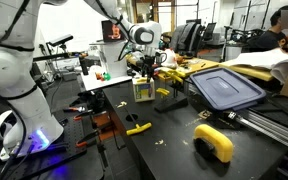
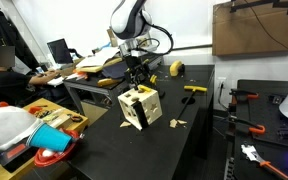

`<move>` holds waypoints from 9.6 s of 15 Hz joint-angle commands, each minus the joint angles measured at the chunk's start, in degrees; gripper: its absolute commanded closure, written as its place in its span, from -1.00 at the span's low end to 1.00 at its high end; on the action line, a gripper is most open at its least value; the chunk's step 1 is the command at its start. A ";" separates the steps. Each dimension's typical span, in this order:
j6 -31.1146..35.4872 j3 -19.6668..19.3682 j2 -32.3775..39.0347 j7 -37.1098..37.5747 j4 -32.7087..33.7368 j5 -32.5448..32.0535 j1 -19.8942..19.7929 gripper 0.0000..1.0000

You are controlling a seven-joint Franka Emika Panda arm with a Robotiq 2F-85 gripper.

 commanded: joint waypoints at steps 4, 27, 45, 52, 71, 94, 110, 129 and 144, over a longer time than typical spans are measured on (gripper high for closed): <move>5.76 -0.68 -3.92 4.04 -6.39 0.83 0.81 -1.00; 5.91 -0.05 -5.20 3.04 -7.52 2.02 0.32 -1.00; 5.85 0.56 -5.27 4.03 -7.77 4.44 1.01 0.45; 6.51 0.28 -6.28 4.82 -8.44 5.02 1.07 0.86; 6.32 0.16 -6.78 9.55 -8.12 5.13 2.33 -1.00; 6.49 0.35 -7.19 8.82 -7.97 6.93 2.28 0.92; 6.39 -0.03 -21.20 1.11 -13.55 11.30 -0.55 0.92; 6.74 -2.75 -30.60 2.52 -21.20 16.70 -2.31 0.92; 8.08 -7.38 -9.53 19.25 -10.25 17.24 -5.34 0.92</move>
